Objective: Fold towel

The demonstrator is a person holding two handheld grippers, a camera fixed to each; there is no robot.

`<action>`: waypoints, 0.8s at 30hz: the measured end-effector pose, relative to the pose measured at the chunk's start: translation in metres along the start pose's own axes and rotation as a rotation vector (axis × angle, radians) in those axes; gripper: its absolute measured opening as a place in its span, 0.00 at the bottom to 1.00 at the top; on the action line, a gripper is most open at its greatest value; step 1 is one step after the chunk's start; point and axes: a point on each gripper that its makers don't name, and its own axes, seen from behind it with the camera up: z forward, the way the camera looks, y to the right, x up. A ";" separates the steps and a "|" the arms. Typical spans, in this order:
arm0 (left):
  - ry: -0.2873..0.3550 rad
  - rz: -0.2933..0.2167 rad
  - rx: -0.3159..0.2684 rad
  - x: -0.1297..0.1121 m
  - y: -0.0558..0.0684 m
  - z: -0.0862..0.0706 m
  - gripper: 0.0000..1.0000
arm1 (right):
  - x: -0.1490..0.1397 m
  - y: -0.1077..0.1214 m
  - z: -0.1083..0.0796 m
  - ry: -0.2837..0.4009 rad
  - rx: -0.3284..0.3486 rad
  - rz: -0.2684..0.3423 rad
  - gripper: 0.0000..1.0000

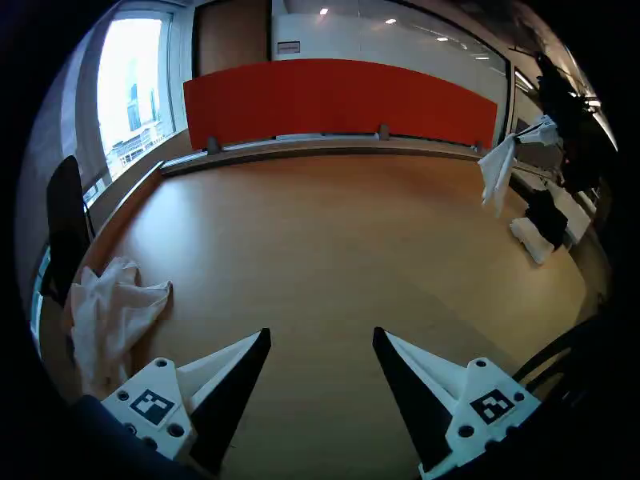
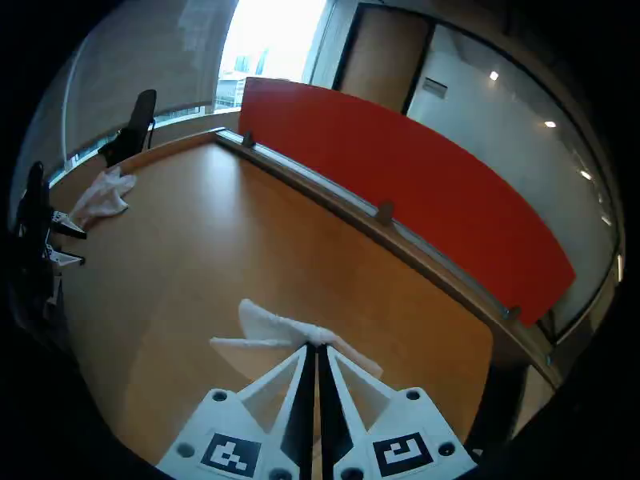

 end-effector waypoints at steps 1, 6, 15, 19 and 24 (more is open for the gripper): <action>0.000 0.002 -0.001 0.001 0.001 0.001 0.95 | -0.004 0.005 -0.001 -0.006 -0.006 0.004 0.02; -0.003 0.012 -0.002 0.004 0.004 0.003 0.95 | -0.023 0.031 -0.005 -0.038 -0.038 0.020 0.02; -0.008 0.024 -0.002 0.008 0.009 0.007 0.95 | -0.051 0.065 -0.010 -0.085 -0.077 0.047 0.02; -0.010 0.029 -0.002 0.010 0.011 0.008 0.95 | -0.062 0.077 -0.011 -0.101 -0.090 0.057 0.02; -0.013 0.034 -0.003 0.011 0.013 0.009 0.95 | -0.072 0.086 -0.013 -0.116 -0.098 0.070 0.02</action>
